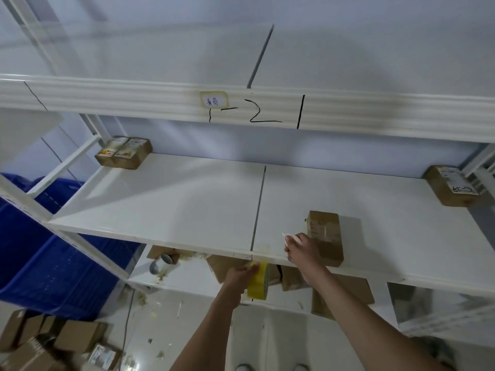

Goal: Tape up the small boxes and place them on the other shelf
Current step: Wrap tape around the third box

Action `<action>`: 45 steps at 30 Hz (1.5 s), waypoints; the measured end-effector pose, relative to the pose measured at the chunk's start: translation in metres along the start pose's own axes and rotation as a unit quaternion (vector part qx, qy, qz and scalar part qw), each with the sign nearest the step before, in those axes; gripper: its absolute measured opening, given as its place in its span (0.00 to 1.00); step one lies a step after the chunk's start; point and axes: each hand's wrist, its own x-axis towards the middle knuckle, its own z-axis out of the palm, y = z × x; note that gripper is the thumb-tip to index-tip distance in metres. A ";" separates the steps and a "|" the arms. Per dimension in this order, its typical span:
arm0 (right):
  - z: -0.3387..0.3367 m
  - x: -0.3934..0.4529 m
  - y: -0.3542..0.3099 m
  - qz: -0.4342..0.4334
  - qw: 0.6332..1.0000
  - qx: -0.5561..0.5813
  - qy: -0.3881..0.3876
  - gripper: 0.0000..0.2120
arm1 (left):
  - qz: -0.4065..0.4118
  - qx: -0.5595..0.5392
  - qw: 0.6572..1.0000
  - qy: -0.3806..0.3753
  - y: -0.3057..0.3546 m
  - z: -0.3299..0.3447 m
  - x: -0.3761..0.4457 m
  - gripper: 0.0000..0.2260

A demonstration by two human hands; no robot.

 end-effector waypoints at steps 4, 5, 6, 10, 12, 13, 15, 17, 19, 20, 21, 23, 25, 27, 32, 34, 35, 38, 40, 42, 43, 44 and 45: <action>0.011 -0.001 0.006 -0.008 0.998 -0.067 0.004 0.12 | -0.008 0.014 1.000 0.002 0.006 0.001 0.000 0.14; 0.013 -0.001 0.007 -0.013 0.996 -0.087 0.007 0.11 | -0.007 0.011 1.000 0.001 0.008 0.002 -0.002 0.13; 0.015 0.000 0.008 -0.014 0.995 -0.102 0.009 0.11 | -0.009 0.009 1.000 0.002 0.010 0.003 -0.005 0.10; 0.019 -0.001 0.009 -0.010 0.992 -0.124 0.016 0.11 | 0.000 0.018 1.000 0.006 0.011 0.002 -0.006 0.10; 0.018 -0.001 0.010 -0.007 0.992 -0.129 0.018 0.11 | -0.001 0.035 0.999 0.005 0.005 0.001 -0.003 0.10; 0.018 -0.001 0.009 -0.007 0.991 -0.130 0.017 0.11 | -0.006 0.056 0.998 0.010 0.000 0.001 0.000 0.11; 0.017 -0.002 0.010 -0.004 0.991 -0.137 0.014 0.11 | -0.017 0.090 0.995 0.041 -0.010 0.005 -0.001 0.14; 0.016 -0.002 0.010 -0.002 0.991 -0.136 0.010 0.11 | -0.025 0.113 0.991 0.072 -0.014 0.009 -0.004 0.17; 0.014 -0.003 0.010 0.005 0.991 -0.134 0.005 0.11 | -0.033 0.110 0.992 0.060 -0.012 0.008 -0.006 0.16; 0.013 -0.003 0.011 0.007 0.991 -0.136 0.002 0.11 | -0.027 0.098 0.994 0.041 -0.011 0.006 -0.006 0.15; 0.013 -0.003 0.012 0.009 0.990 -0.138 0.000 0.11 | -0.022 0.086 0.996 0.017 -0.010 0.003 -0.007 0.14; 0.013 -0.003 0.012 0.012 0.989 -0.145 -0.002 0.11 | -0.019 0.076 0.997 -0.026 -0.011 -0.004 -0.010 0.13; 0.015 -0.004 0.012 0.015 0.989 -0.148 -0.003 0.11 | -0.018 0.058 0.997 -0.050 -0.019 -0.009 -0.008 0.14; 0.018 -0.005 0.013 0.019 0.989 -0.147 -0.008 0.11 | -0.022 0.044 0.997 -0.057 -0.026 -0.012 -0.008 0.13; 0.026 -0.005 0.015 0.028 0.988 -0.152 -0.011 0.11 | -0.045 0.095 0.994 0.014 -0.024 -0.017 -0.004 0.13; 0.029 -0.007 0.014 0.024 0.986 -0.165 -0.011 0.11 | -0.057 0.095 0.994 0.017 -0.024 -0.016 -0.005 0.14; 0.029 -0.007 0.013 0.024 0.985 -0.168 -0.011 0.11 | -0.066 0.098 0.993 0.019 -0.026 -0.015 -0.005 0.15; 0.030 -0.009 0.012 0.029 0.985 -0.168 -0.016 0.11 | -0.078 0.154 0.983 0.059 -0.037 -0.009 -0.005 0.22; 0.029 -0.009 0.012 0.029 0.986 -0.163 -0.016 0.11 | -0.083 0.160 0.982 0.062 -0.041 -0.006 -0.006 0.25; 0.026 -0.008 0.011 0.031 0.987 -0.155 -0.014 0.12 | -0.094 0.152 0.983 0.028 -0.039 -0.006 -0.008 0.23; 0.025 -0.008 0.011 0.032 0.988 -0.151 -0.013 0.12 | -0.094 0.144 0.985 0.011 -0.039 -0.008 -0.007 0.22; 0.024 -0.007 0.012 0.033 0.988 -0.148 -0.013 0.11 | -0.092 0.132 0.987 -0.001 -0.039 -0.013 -0.005 0.23; 0.023 -0.007 0.012 0.033 0.989 -0.146 -0.013 0.11 | -0.089 0.123 0.988 -0.010 -0.040 -0.017 -0.004 0.24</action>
